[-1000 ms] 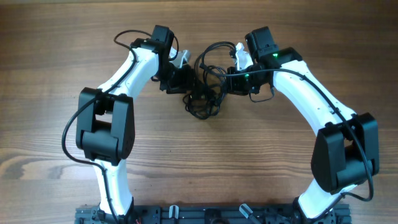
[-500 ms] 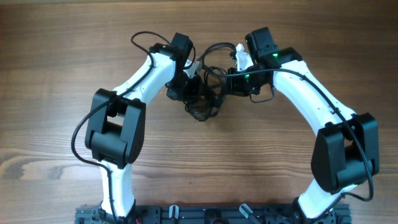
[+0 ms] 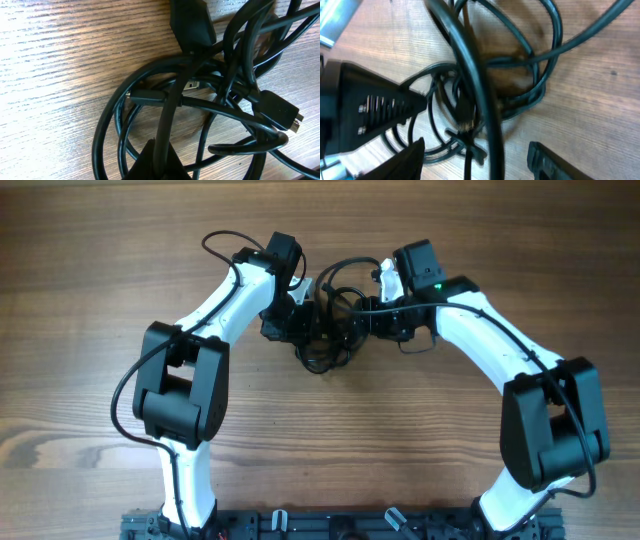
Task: Untangle cables
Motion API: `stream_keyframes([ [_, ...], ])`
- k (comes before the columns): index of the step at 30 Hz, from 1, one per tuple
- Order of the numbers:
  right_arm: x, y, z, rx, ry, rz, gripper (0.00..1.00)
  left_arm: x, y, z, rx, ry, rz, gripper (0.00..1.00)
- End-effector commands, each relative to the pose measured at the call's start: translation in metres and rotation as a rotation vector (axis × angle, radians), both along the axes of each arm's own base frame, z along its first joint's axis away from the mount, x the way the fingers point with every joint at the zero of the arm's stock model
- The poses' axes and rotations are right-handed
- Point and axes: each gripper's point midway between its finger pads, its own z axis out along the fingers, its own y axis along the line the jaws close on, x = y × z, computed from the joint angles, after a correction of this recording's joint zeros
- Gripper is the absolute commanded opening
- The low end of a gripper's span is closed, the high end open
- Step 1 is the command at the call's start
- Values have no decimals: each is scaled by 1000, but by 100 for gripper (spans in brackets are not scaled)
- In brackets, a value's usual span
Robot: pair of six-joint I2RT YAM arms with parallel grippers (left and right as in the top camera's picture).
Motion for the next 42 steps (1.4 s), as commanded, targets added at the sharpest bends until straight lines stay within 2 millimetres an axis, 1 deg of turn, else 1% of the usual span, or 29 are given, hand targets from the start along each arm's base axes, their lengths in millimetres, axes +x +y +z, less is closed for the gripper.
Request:
stream_keyframes([
  [1,-4,2,-14,30,23,-41,65,-2,4,-4,12,6,-14,4],
  [2,-5,6,-13,57,22,-31,54,-2,4,-4,12,6,-14,4],
  [3,-7,11,-11,89,27,-19,28,-3,4,-4,12,6,-14,4],
  [4,-9,17,-6,133,35,0,4,-3,5,-4,17,8,-14,4],
  [6,-11,21,4,188,35,25,4,-4,19,-6,60,27,15,4],
  [8,-8,9,12,168,17,-4,4,-10,37,-5,89,82,69,4],
  [9,-5,2,23,162,-20,-5,4,-11,45,-3,92,97,89,4],
  [11,-2,-8,49,170,-96,2,4,-6,64,3,90,100,153,4],
  [13,-1,-23,83,185,-170,-30,4,5,84,13,76,86,261,4],
  [14,-2,-28,95,190,-196,-42,4,10,94,17,70,78,311,4],
  [15,-5,-40,121,198,-251,-65,4,17,111,25,49,67,388,4],
  [18,-10,-51,152,225,-333,-76,4,23,133,31,13,67,464,4],
  [20,-14,-54,173,248,-400,-58,4,24,154,31,11,81,538,4],
  [21,-15,-54,180,261,-420,-54,4,25,164,31,8,87,572,4],
  [23,-17,-47,192,311,-456,-11,4,23,187,32,1,109,655,4],
  [24,-16,-46,194,313,-474,4,4,22,198,32,1,115,688,4],
  [26,-9,-55,189,260,-485,-36,4,18,222,32,-1,125,751,4],
  [27,-2,-68,180,188,-483,-93,4,16,238,32,-3,135,806,4],
  [29,4,-90,164,60,-458,-193,4,10,262,30,-7,150,894,4],
  [32,6,-126,143,-133,-418,-327,4,3,287,27,-26,160,978,4],
  [34,4,-154,132,-274,-392,-430,4,4,291,25,-96,158,1013,4],
  [35,3,-163,129,-313,-379,-469,4,4,291,24,-133,155,1022,4],
  [38,0,-172,123,-365,-361,-492,4,2,289,14,-146,151,1022,4],
  [40,-1,-183,116,-419,-336,-537,4,0,288,7,-146,150,1022,4],
  [41,-2,-191,110,-454,-314,-574,4,-1,287,4,-146,150,1022,4],
  [42,-2,-192,102,-471,-291,-571,4,-1,286,2,-147,150,1020,4],
])
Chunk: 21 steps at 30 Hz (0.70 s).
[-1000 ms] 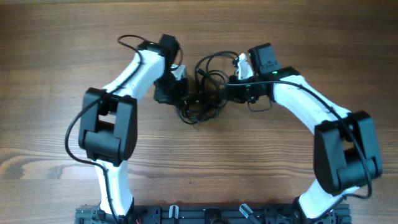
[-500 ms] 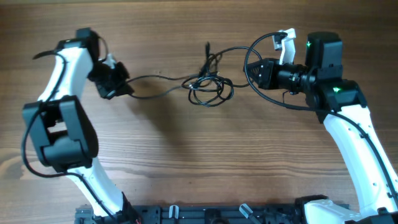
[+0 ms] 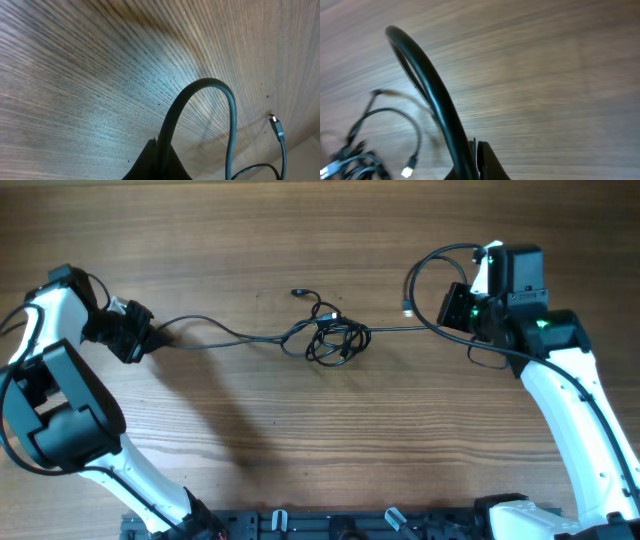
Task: Untangle cables
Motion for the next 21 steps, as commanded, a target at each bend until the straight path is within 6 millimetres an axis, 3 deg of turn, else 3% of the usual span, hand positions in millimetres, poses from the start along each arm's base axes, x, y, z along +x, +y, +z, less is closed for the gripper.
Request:
stream_keyframes([
  [1,4,-38,-17,-142,39,-146,4,-4,7,-4,27,-4,14,4],
  [4,5,-16,-34,-53,97,-58,4,-4,1,-4,25,-1,-2,4],
  [6,1,16,-51,74,165,82,4,-1,-10,-4,26,-4,-39,8],
  [10,-10,51,-77,238,282,220,4,5,-33,-5,39,-36,-151,13],
  [14,-23,63,-110,305,415,259,4,9,-62,-5,45,-59,-265,15],
  [17,-32,62,-127,304,489,271,4,9,-82,-5,44,-66,-326,28],
  [19,-36,62,-130,294,505,288,4,8,-94,-4,40,-65,-362,36],
  [21,-31,61,-118,286,477,290,5,8,-104,-3,38,-65,-387,42],
])
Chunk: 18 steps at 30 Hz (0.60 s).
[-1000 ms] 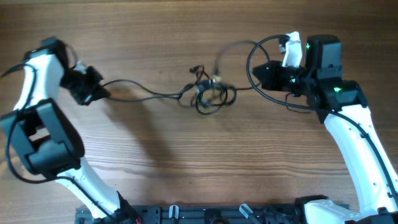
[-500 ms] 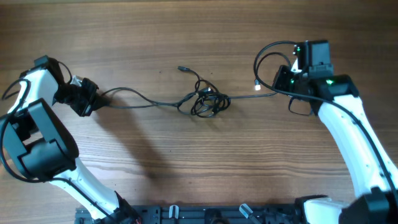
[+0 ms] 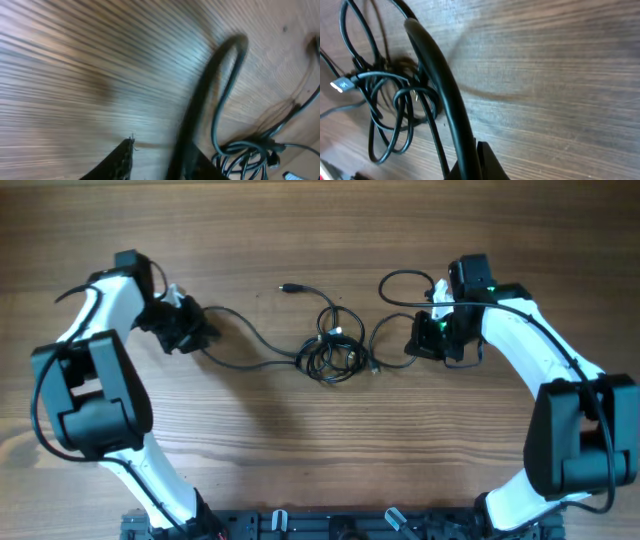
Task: Untangle cables
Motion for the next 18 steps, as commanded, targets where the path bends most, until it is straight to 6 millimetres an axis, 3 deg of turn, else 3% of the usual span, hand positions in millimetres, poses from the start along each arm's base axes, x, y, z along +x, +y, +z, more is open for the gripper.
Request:
stream_keyframes([
  [1,9,4,20,31,-53,38,7,0,-16,8,1,-34,-79,46],
  [3,17,5,44,35,-96,43,19,6,-33,30,-100,-123,-168,54],
  [5,18,5,58,35,-109,57,38,9,-46,54,-184,-198,-214,71],
  [7,14,9,58,37,-95,68,68,7,-50,70,-204,-222,-216,84],
  [8,11,12,56,35,-84,79,73,3,-51,75,-205,-217,-217,89],
  [15,0,48,56,25,-106,187,73,-9,-69,74,-212,-173,-260,81],
  [18,-1,57,50,-61,-116,183,73,-12,-81,71,-185,-163,-298,75],
])
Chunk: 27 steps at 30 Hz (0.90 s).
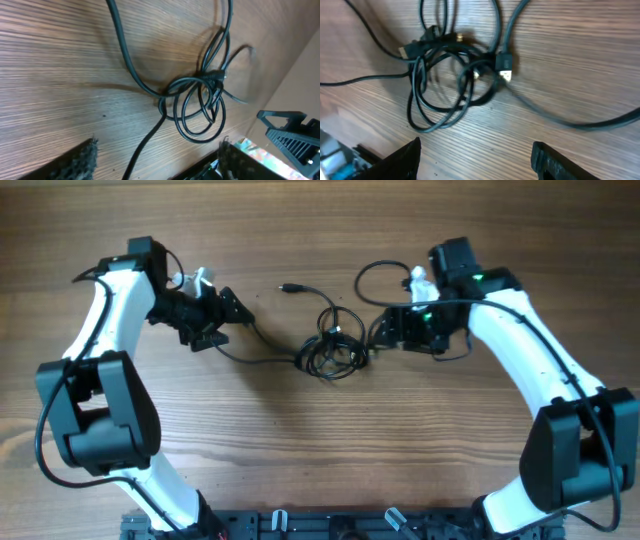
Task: Untangle cables
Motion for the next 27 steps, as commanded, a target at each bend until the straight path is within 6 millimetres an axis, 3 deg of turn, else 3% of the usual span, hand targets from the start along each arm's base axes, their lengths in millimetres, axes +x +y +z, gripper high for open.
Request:
stream_keyframes([
  [1,0,9,0,-102,-46,-3,74,-2,-21,5,13,-32,-74,74],
  [5,-6,32,-1,-120,-83,67,75,-5,-40,3,26,-48,-135,92],
  [10,-4,54,4,-68,-130,108,81,-5,-42,-7,130,-64,-178,96],
  [13,-5,65,7,-33,-140,129,82,-7,0,-26,405,29,-68,96],
  [14,-4,67,8,-30,-148,132,83,-10,29,-32,566,82,17,96],
  [18,1,70,10,-19,-172,131,83,-14,68,-32,757,138,152,97],
  [21,4,71,11,-11,-177,110,84,-9,78,-18,770,136,183,99],
  [24,5,72,7,-13,-171,111,83,1,82,12,751,109,245,99],
  [26,3,74,3,-4,-153,117,83,8,68,32,665,66,246,98],
  [27,2,77,0,8,-139,123,83,11,52,45,577,23,218,98],
])
